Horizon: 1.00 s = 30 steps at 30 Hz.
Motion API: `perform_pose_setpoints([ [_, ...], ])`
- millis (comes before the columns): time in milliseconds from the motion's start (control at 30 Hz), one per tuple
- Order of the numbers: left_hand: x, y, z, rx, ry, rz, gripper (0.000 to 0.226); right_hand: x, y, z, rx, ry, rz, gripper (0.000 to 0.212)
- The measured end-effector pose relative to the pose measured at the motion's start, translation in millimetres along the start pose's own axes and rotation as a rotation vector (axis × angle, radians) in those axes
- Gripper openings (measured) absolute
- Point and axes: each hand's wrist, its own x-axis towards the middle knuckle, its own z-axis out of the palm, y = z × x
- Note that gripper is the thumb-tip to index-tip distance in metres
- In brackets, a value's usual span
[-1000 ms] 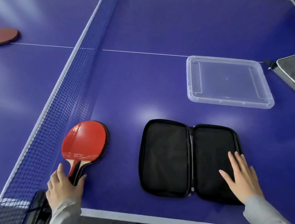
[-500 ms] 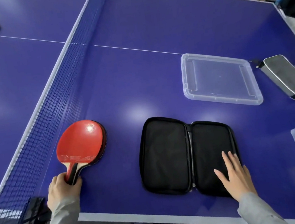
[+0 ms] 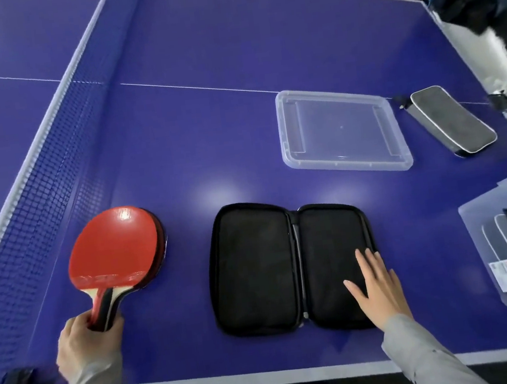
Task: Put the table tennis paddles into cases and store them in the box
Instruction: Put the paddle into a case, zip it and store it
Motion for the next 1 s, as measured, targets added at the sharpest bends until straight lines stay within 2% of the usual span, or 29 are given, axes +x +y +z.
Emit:
perform_pose_setpoints([
  [233,-65,73,23,-0.125,0.003,0.074,0.025,8,41,2,0.053,-0.001,0.008,0.069],
  [367,-120,118,52,-0.14,-0.061,0.091,0.023,13,72,3,0.075,-0.023,-0.014,0.069],
  [667,-249,184,127,-0.164,-0.184,0.155,0.018,28,107,19,0.072,-0.032,-0.212,0.071],
  [1000,-306,225,179,-0.134,-0.167,0.056,0.025,31,115,37,0.088,-0.026,-0.324,0.069],
])
